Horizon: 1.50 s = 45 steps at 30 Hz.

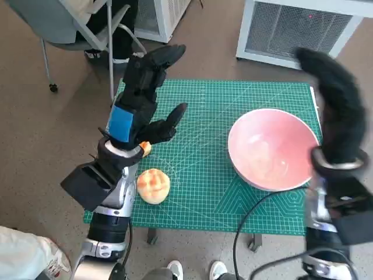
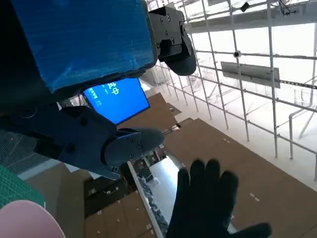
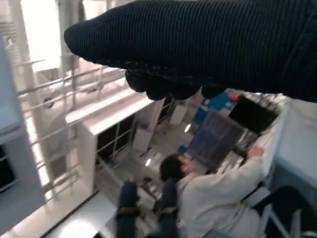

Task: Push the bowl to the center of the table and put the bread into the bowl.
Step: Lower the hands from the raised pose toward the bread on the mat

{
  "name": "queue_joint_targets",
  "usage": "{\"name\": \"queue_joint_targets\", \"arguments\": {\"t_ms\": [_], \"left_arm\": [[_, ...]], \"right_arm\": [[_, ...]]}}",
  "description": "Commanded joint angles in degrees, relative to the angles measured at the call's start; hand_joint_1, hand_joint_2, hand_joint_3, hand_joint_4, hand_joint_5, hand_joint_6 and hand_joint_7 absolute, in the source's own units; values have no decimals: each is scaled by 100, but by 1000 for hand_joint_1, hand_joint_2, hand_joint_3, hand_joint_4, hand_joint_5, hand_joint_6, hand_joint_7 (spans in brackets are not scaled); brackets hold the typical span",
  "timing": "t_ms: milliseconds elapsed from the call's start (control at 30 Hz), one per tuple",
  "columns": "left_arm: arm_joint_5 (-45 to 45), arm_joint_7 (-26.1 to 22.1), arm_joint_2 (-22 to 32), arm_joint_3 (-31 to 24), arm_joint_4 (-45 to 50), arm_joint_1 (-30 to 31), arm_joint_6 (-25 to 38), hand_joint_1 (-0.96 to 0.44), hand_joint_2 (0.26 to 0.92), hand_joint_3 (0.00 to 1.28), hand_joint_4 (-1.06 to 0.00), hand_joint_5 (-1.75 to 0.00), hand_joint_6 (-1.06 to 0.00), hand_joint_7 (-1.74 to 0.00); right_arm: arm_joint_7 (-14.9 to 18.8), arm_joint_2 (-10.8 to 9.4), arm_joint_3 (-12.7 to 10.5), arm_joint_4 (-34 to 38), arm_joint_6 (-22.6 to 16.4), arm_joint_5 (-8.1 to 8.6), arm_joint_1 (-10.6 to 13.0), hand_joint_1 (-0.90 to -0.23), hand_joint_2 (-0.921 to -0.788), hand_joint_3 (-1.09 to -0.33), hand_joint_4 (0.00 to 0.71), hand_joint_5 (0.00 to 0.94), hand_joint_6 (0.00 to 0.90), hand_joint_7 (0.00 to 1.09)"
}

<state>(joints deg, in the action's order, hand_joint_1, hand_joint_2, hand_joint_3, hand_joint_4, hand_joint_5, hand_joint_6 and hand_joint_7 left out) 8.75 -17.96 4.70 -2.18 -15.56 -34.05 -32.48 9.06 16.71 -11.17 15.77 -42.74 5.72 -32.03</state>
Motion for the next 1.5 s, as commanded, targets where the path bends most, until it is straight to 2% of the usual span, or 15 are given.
{"name": "queue_joint_targets", "arguments": {"t_ms": [33, 167, 267, 400, 500, 567, 667, 767, 900, 1133, 1500], "left_arm": [[7, -1, 48, -19, 39, 76, -9, -285, 763, 620, 1, -653, 1, -855], [57, -23, 58, -39, 43, 83, 17, -288, 765, 620, 1, -651, 1, -855], [95, -35, 51, -45, 54, 86, 41, -288, 766, 621, 1, -650, 1, -855], [119, -32, 38, -43, 78, 88, 78, -288, 767, 622, 1, -646, 1, -853], [137, -36, 36, -49, 76, 89, 91, -287, 767, 624, 1, -643, 1, -851], [145, -34, 39, -53, 85, 97, 99, -287, 767, 625, 1, -641, 1, -849], [144, -28, 45, -56, 107, 110, 113, -287, 767, 626, 1, -640, 1, -848], [144, -27, 59, -64, 129, 116, 134, -287, 766, 626, 1, -640, 1, -847], [162, -46, 86, -85, 129, 120, 151, -290, 766, 626, 1, -641, 1, -848], [150, -37, 139, -114, 213, 150, 206, -298, 765, 622, 1, -645, 1, -851], [169, -12, 244, -183, 426, 254, 314, -299, 765, 614, 1, -654, 1, -859]], "right_arm": [[-306, 160, -453, 573, -161, -36, 262, -550, -921, -739, 272, 6, 20, 642], [-686, 223, -751, 1063, -282, -193, 307, -550, -921, -750, 278, 8, 32, 627], [-999, 287, -911, 1479, -399, -371, 323, -545, -921, -761, 278, 6, 32, 622], [-1412, 448, -1047, 2229, -553, -595, 269, -537, -921, -783, 273, 3, 26, 615], [-1625, 561, -1086, 2794, -649, -685, 198, -540, -921, -793, 264, 1, 16, 607], [-1711, 647, -1104, 3260, -672, -680, 137, -539, -921, -797, 259, 0, 11, 601], [-1697, 711, -1133, 3889, -635, -532, 41, -532, -921, -802, 257, 0, 12, 594], [-1615, 719, -1178, 4440, -565, -372, -58, -526, -921, -802, 253, 1, 52, 522], [-1433, 662, -1205, 4960, -426, -191, -174, -518, -921, -803, 241, 0, 79, 475], [-1196, 455, -1259, 5519, 88, 98, -374, -505, -921, -798, 224, 1, 90, 447], [-1305, 76, -1055, 5808, 636, 46, -562, -480, -921, -800, 241, 8, 88, 435]]}}
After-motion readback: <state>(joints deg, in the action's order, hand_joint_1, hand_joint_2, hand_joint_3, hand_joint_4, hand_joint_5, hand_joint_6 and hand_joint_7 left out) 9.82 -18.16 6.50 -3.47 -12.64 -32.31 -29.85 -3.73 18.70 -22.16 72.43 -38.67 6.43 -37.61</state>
